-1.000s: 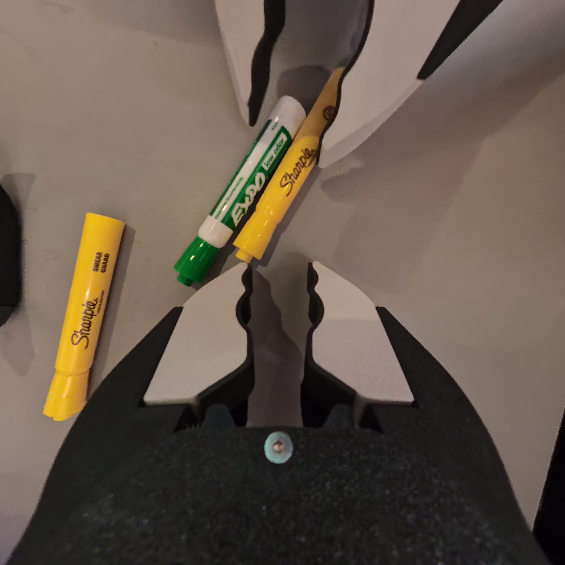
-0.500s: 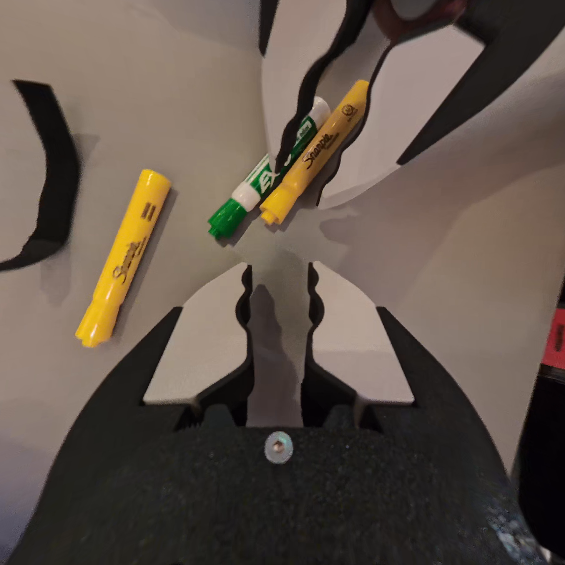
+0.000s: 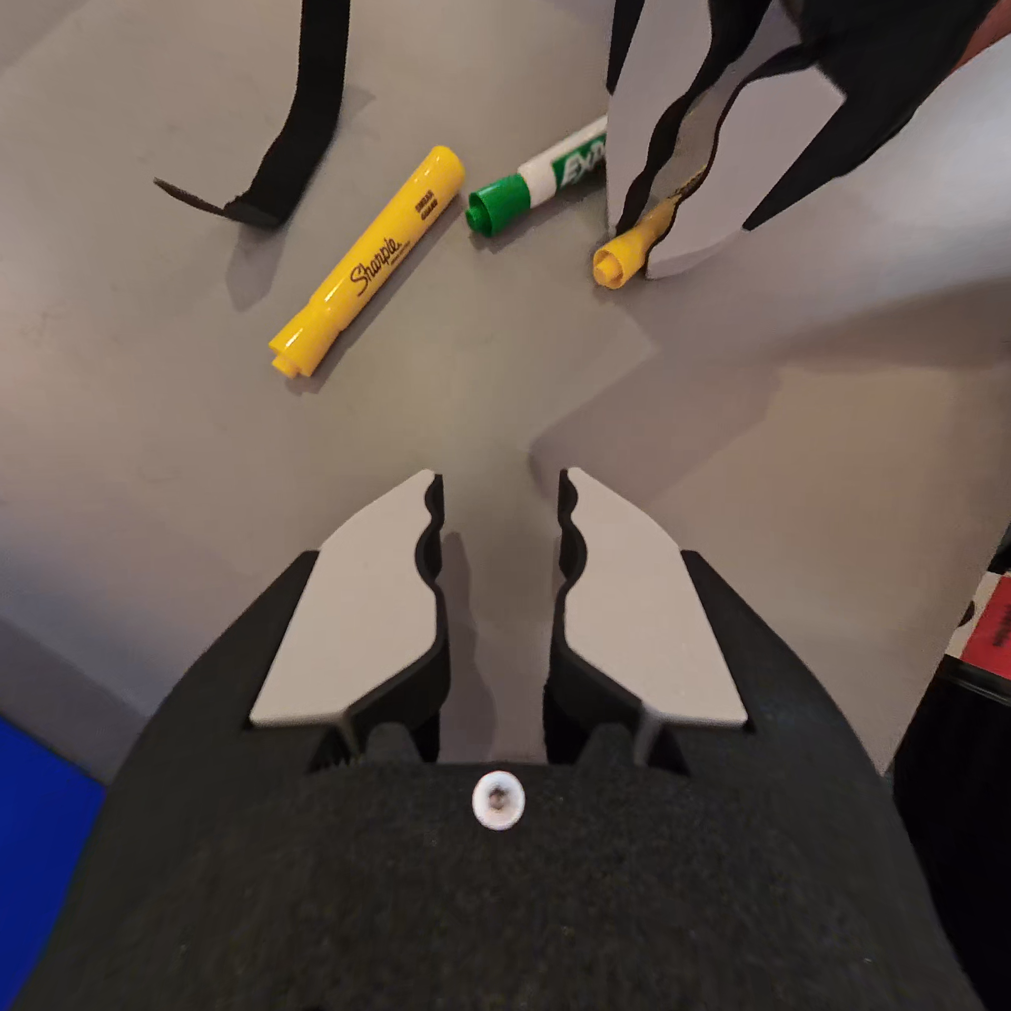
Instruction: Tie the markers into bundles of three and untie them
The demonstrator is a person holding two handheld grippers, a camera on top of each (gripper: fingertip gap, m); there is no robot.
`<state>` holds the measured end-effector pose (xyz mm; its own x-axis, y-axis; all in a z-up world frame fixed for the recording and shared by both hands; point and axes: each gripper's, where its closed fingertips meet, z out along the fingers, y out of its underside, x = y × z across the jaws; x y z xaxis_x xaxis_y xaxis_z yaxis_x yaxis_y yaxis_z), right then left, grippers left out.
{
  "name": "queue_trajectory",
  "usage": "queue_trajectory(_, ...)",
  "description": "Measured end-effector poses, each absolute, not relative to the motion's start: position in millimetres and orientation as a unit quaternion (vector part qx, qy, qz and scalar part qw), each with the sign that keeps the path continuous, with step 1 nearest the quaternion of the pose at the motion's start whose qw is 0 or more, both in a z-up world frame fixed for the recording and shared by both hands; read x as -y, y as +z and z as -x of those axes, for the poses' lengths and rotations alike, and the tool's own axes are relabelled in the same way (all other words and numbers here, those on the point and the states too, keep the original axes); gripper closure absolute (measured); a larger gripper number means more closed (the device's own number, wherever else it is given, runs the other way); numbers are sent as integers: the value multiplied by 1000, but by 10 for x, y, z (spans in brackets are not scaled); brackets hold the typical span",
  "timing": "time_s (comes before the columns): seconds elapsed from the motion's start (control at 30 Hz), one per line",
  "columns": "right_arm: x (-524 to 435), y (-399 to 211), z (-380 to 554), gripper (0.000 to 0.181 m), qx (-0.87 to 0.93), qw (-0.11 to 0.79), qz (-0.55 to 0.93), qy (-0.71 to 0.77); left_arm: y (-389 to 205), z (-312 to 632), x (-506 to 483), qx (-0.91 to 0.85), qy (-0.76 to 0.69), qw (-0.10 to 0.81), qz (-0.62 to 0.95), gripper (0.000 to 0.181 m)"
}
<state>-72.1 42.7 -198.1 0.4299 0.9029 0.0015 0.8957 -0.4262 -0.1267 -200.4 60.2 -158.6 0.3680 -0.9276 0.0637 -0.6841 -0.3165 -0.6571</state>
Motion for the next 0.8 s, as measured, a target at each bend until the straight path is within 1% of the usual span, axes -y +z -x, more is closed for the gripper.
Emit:
queue_trajectory(0.07,-465,-1953,713,164,523,82,848,33,-1621,1997,-595,-521,-216,272,780,142)
queue_trajectory(0.2,-524,-1653,835,165,486,182,850,90,-1637,1868,-526,-530,-237,268,769,142)
queue_trajectory(0.27,-522,-1497,859,165,500,225,833,76,-1629,1770,-502,-533,-251,269,762,143)
queue_trajectory(0.37,-434,-1410,918,165,548,254,796,36,-1517,1549,-453,-550,-287,271,736,149)
queue_trajectory(0.47,-324,-1442,1025,165,568,245,784,59,-1432,1330,-422,-554,-322,251,725,152)
queue_trajectory(0.53,-352,-1541,960,165,583,232,778,27,-1419,1217,-357,-550,-359,216,723,152)
queue_trajectory(0.6,-373,-1672,884,165,593,211,777,6,-1478,1202,-370,-547,-355,190,734,152)
queue_trajectory(0.67,-367,-1772,867,165,597,196,778,13,-1518,1220,-381,-547,-351,184,737,152)
queue_trajectory(0.8,-365,-1845,919,165,593,196,780,37,-1588,1220,-418,-545,-343,190,741,160)
